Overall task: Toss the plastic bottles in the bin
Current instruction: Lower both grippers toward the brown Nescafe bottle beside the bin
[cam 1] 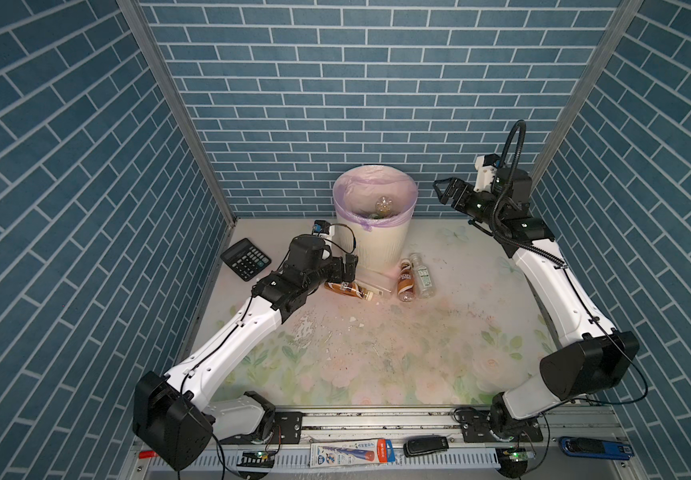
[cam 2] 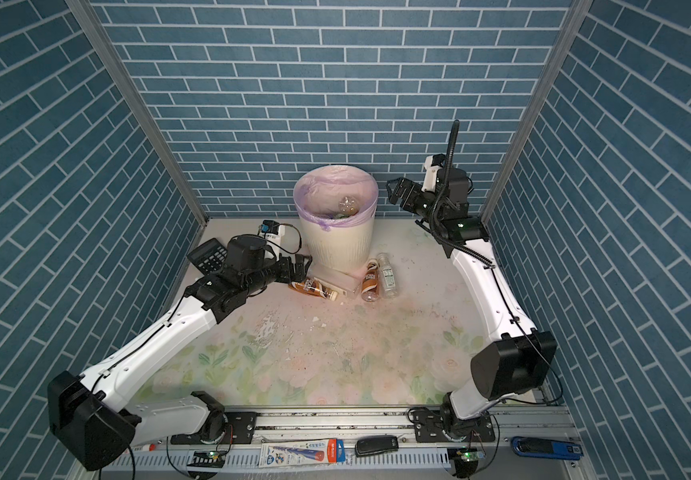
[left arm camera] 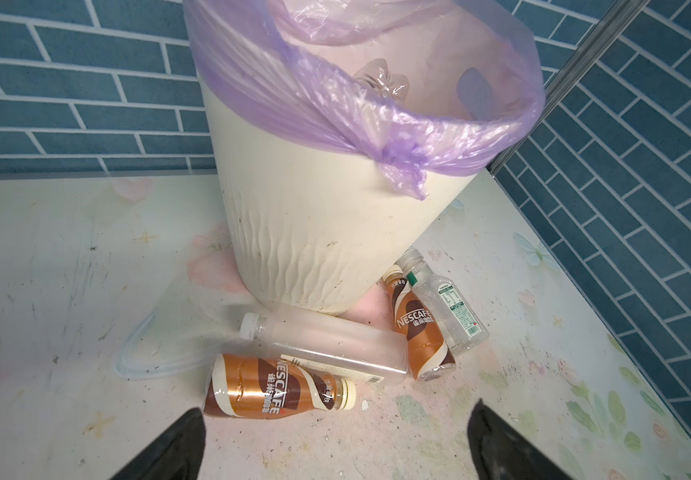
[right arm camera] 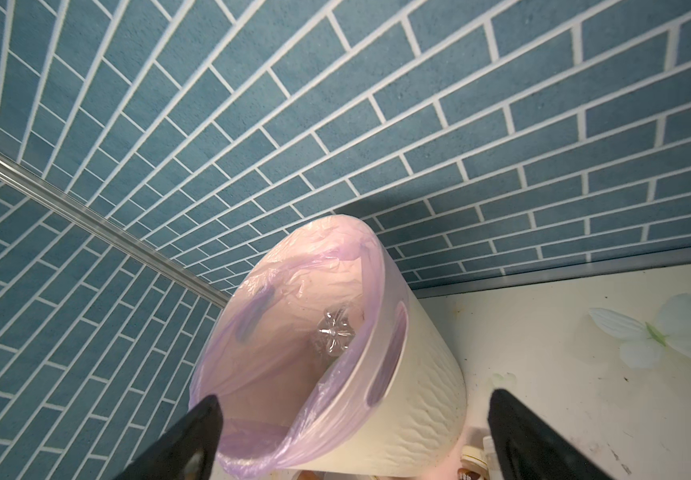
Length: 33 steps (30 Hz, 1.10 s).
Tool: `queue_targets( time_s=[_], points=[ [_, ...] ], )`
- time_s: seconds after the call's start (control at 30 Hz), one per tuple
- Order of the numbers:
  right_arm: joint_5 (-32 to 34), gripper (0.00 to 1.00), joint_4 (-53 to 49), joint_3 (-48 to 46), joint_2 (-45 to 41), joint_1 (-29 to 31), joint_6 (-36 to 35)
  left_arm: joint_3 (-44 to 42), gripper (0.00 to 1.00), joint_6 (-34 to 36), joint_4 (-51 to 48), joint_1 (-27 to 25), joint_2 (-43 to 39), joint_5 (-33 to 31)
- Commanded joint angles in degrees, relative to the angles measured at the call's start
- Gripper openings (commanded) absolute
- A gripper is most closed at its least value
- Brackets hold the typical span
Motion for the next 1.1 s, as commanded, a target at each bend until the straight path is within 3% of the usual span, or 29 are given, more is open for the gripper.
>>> queue_targets(
  time_s=[0.0, 0.3, 0.63, 0.83, 1.07],
  points=[
    [-0.04, 0.99, 2.54, -6.78, -3.32, -0.18, -1.99, -2.53, 0.99, -2.76, -1.05, 1.66, -1.17, 0.63],
    [-4.66, 0.99, 5.12, -22.71, -6.01, 1.32, -2.27, -5.96, 0.99, -7.10, -4.54, 7.15, 1.31, 2.02],
    [-8.01, 0.99, 11.74, -34.29, -5.33, 12.96, -5.39, -5.47, 0.99, -10.01, -3.80, 9.32, 9.39, 5.85],
    [-9.86, 0.99, 20.37, -40.71, -4.86, 16.38, -1.87, -1.93, 0.99, -7.02, -5.81, 9.32, 14.92, 6.67],
    [-9.68, 0.99, 23.28, -42.57, -3.90, 18.99, -0.72, -1.05, 0.99, -2.14, -2.78, 9.19, 18.04, 2.02]
  ],
)
